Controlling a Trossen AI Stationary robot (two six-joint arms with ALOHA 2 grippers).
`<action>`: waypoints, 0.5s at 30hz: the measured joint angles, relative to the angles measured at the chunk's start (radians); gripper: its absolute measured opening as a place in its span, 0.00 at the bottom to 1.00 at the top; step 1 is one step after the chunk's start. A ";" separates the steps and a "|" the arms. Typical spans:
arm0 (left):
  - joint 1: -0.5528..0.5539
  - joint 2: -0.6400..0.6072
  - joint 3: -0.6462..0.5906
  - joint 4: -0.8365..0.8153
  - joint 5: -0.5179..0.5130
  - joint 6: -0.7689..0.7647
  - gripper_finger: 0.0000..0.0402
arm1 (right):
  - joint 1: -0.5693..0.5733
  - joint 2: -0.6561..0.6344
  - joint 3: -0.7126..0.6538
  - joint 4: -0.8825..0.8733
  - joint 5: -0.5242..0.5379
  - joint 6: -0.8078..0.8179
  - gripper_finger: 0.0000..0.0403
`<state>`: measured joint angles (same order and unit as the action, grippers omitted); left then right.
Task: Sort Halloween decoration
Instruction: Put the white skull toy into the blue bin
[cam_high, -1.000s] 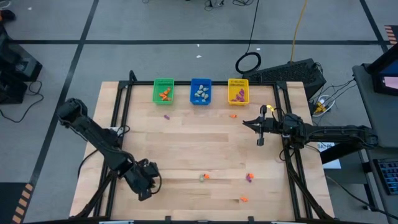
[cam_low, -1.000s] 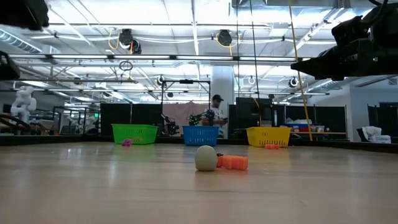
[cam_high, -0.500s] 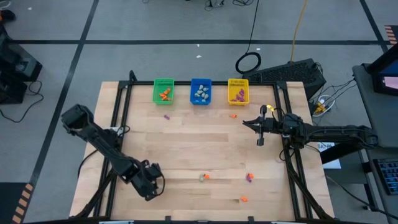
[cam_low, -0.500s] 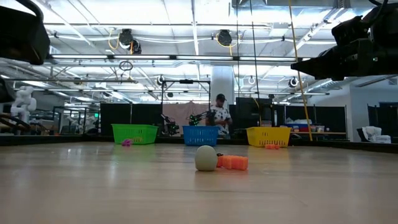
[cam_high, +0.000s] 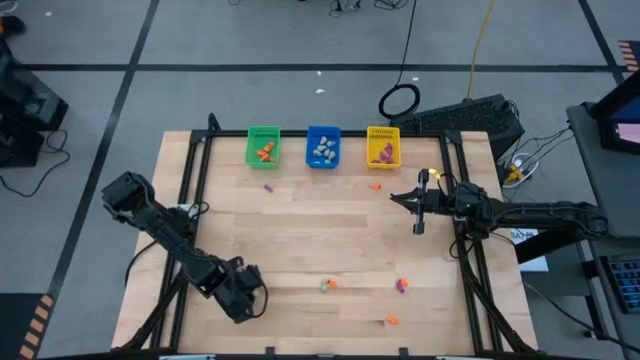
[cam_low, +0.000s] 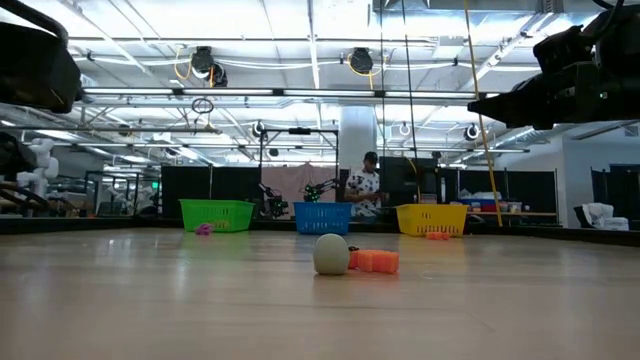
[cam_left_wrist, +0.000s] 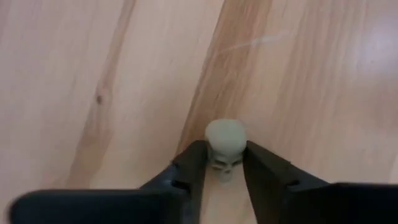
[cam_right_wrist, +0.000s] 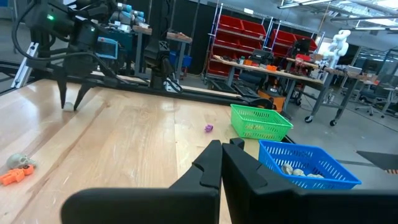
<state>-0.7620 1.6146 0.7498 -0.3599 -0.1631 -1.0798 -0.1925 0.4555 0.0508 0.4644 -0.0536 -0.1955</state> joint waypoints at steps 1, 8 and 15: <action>0.009 0.000 0.000 -0.001 -0.002 0.029 0.22 | 0.000 0.000 0.000 0.000 0.000 0.000 0.00; 0.140 0.000 -0.001 0.042 -0.083 0.214 0.09 | 0.000 0.000 0.000 0.000 0.000 0.000 0.00; 0.324 -0.043 -0.005 0.063 -0.177 0.356 0.09 | 0.000 0.000 0.000 0.000 0.000 0.000 0.00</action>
<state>-0.4382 1.5712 0.7452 -0.2972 -0.3405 -0.7238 -0.1925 0.4555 0.0513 0.4644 -0.0536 -0.1955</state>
